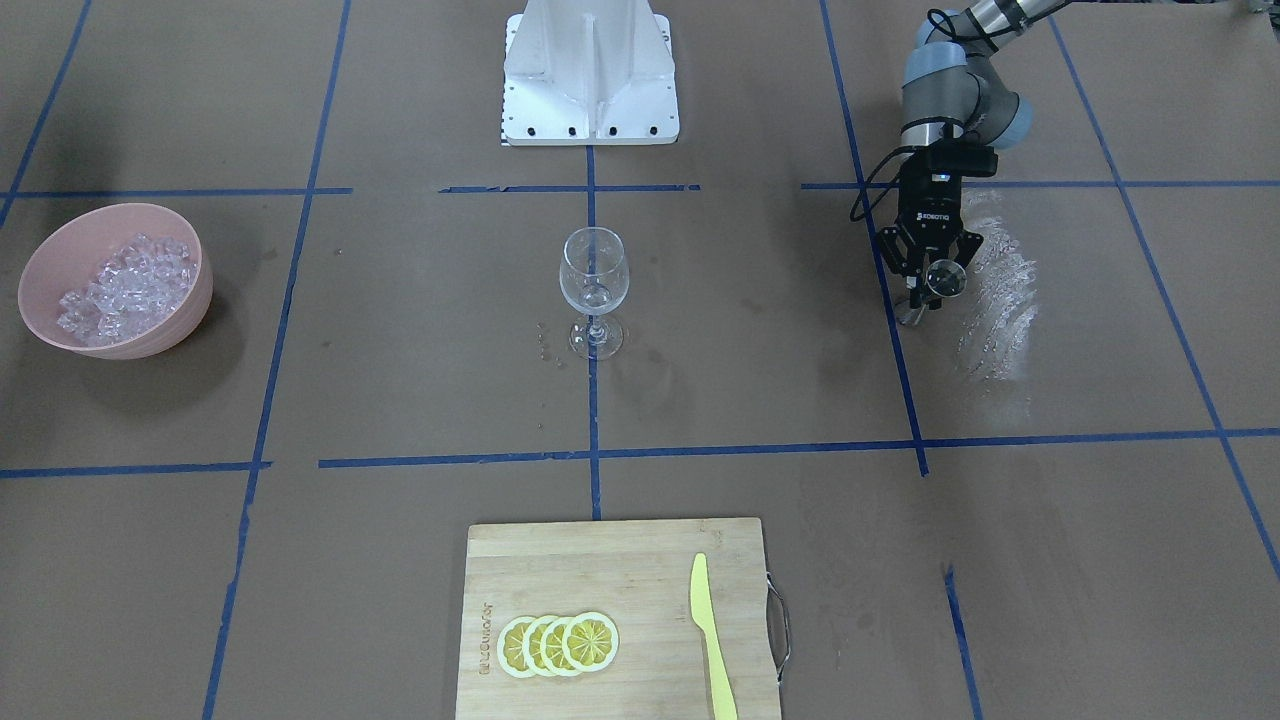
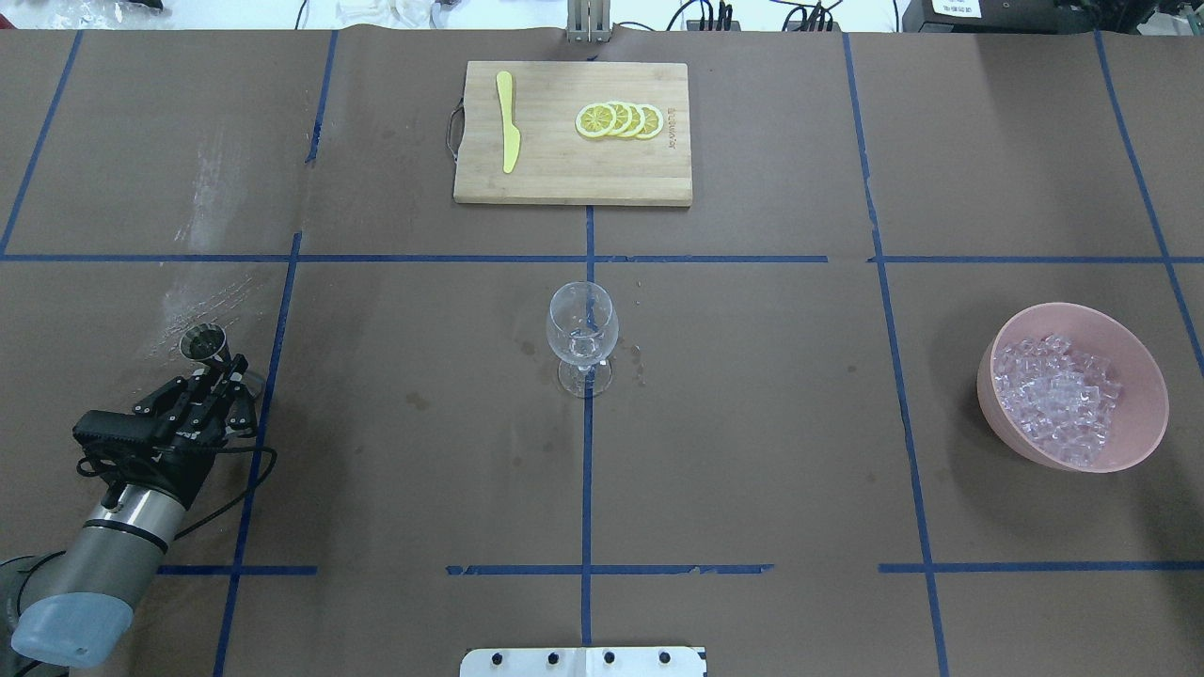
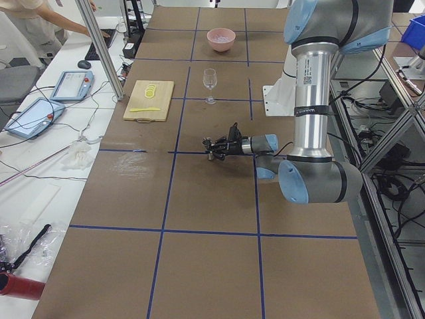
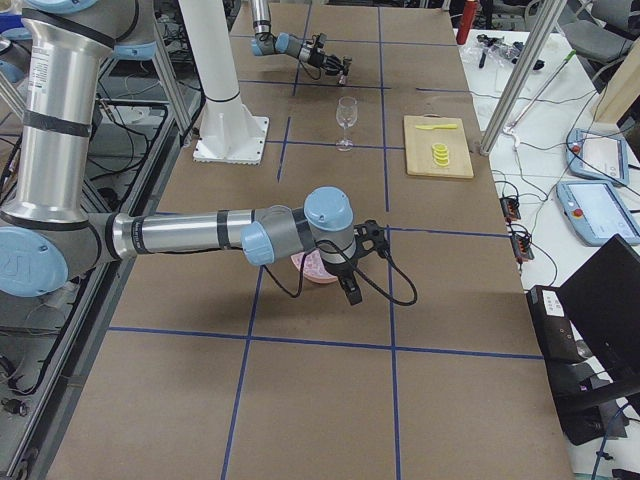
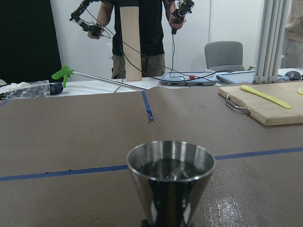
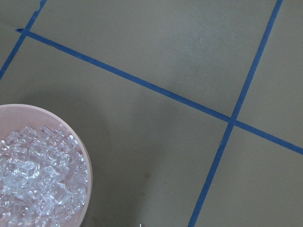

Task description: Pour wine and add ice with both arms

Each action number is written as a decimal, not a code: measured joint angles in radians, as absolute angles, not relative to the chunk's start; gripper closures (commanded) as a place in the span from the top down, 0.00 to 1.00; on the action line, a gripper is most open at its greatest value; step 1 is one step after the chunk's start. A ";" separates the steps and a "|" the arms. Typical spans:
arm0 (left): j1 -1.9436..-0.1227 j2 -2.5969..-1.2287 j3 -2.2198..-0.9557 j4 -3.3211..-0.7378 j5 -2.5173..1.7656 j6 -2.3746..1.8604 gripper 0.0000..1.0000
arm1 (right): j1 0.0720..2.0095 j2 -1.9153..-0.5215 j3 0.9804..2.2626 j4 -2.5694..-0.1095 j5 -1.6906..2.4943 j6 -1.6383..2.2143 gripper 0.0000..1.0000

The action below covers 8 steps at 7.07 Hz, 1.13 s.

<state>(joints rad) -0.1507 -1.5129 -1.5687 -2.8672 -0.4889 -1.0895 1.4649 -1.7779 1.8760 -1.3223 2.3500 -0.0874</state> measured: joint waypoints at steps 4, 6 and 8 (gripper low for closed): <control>-0.153 -1.519 -1.680 -2.888 -0.488 -0.943 0.00 | 1.465 -1.776 1.874 -1.322 2.350 -0.087 1.00; -0.153 -1.601 -1.726 -2.956 -0.491 -0.676 0.00 | 1.465 -1.775 1.874 -1.322 2.350 -0.086 1.00; -0.152 -1.750 -1.748 -2.973 -0.498 -0.454 0.00 | 1.465 -1.777 1.873 -1.322 2.350 -0.086 1.00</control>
<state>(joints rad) -0.1517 -1.7504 -1.7479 -2.9731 -0.4983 -0.4540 1.4650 -1.7766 1.8732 -1.3223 2.3497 -0.0859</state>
